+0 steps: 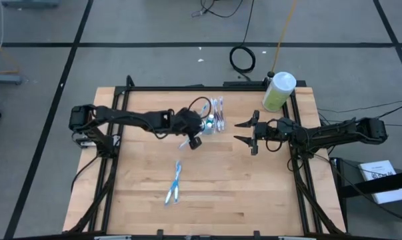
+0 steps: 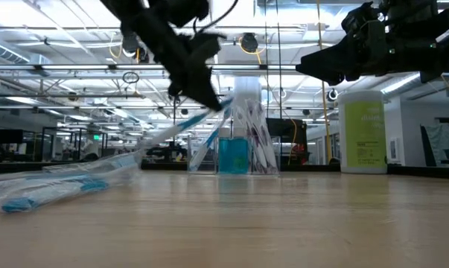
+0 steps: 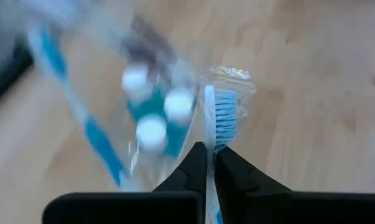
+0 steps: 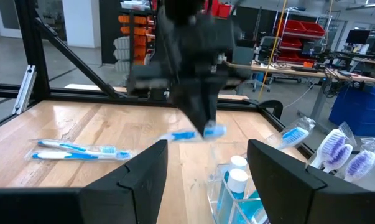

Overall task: Pick & Place toothbrushing station
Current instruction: Put the blue toothbrush into the transparent organizer

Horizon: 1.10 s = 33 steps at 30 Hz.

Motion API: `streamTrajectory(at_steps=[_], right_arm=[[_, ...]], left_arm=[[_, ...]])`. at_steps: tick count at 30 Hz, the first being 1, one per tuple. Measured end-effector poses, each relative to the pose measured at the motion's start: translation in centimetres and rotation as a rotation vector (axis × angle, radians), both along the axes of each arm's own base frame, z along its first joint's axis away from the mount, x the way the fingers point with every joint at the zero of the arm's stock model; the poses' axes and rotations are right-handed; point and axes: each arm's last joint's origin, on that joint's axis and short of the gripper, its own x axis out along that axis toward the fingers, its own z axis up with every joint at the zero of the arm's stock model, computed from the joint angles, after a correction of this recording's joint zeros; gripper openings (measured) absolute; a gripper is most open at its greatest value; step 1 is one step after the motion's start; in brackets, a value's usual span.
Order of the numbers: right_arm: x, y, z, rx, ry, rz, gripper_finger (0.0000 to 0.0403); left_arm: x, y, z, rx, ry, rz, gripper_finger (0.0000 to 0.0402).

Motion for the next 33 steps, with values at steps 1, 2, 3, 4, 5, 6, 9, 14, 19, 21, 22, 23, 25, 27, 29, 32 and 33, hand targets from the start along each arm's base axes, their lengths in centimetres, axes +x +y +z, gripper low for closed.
streamTrajectory(at_steps=[1, 2, 3, 4, 5, 6, 9, 14, 19, 21, 22, 23, 25, 27, 29, 32, 33], right_arm=[[0.0, 0.0, 0.0, 0.000, 0.000, 0.000, 0.0212], [0.0, 0.0, 0.0, 0.000, 0.000, 0.000, 0.0212], [0.0, 0.0, 0.0, -0.001, 0.000, 0.000, 0.0212], [0.0, 0.0, 0.0, -0.001, 0.001, 0.000, 0.0212], [0.0, 0.0, 0.0, -0.001, 0.000, 0.000, 0.0212], [0.0, 0.0, 0.0, -0.002, 0.001, 0.000, 0.0212], [0.0, 0.0, 0.0, -0.002, 0.000, -0.001, 0.0212], [0.0, 0.0, -0.1, 0.001, 0.014, -0.001, 0.0212], [0.0, 0.0, -0.2, 0.011, 0.019, -0.002, 0.0212], [0.0, 0.0, -0.2, 0.025, 0.020, -0.001, 0.0212], [0.0, 0.0, -0.2, 0.027, 0.020, -0.003, 0.0212], [0.0, 0.0, -0.3, 0.028, 0.024, -0.003, 0.0212], [0.1, 0.0, -0.3, 0.027, 0.022, -0.003, 0.0212], [0.1, 0.0, -0.3, 0.027, 0.023, -0.003, 0.0212], [0.1, 0.0, -0.2, 0.025, 0.019, -0.003, 0.0212], [0.1, 0.0, -0.2, 0.025, 0.020, -0.003, 0.0212], [0.1, 0.0, -0.2, 0.025, 0.020, -0.003, 0.0212]], left_arm=[[0.3, 0.0, 0.6, 0.026, -0.013, -0.024, 0.0014], [0.5, 0.0, 1.1, 0.055, -0.022, -0.044, 0.0018], [0.7, -0.1, 1.5, 0.089, -0.034, -0.059, 0.0019], [0.9, -0.1, 1.8, 0.126, -0.050, -0.072, 0.0019], [1.0, -0.1, 2.1, 0.156, -0.067, -0.090, 0.0016], [1.2, 0.0, 2.3, 0.182, -0.084, -0.105, 0.0012], [1.3, 0.5, 2.0, 0.224, -0.151, -0.090, 0.0010], [0.2, 1.5, 1.3, 0.333, -0.291, -0.080, 0.0010], [-2.0, 2.2, 1.3, 0.364, -0.516, -0.137, 0.0010], [-3.2, 2.4, 1.6, 0.363, -0.589, -0.158, 0.0010], [-3.7, 2.5, 2.0, 0.367, -0.632, -0.162, 0.0010], [-4.1, 2.6, 2.3, 0.369, -0.668, -0.165, 0.0011], [-5.2, 2.7, 2.4, 0.369, -0.710, -0.173, 0.0011], [-5.7, 2.9, 2.4, 0.376, -0.755, -0.191, 0.0010], [-6.2, 3.1, 2.2, 0.386, -0.797, -0.200, 0.0010], [-6.8, 3.5, 1.5, 0.414, -0.814, -0.199, 0.0010], [-6.9, 3.6, 1.1, 0.429, -0.815, -0.203, 0.0010]])
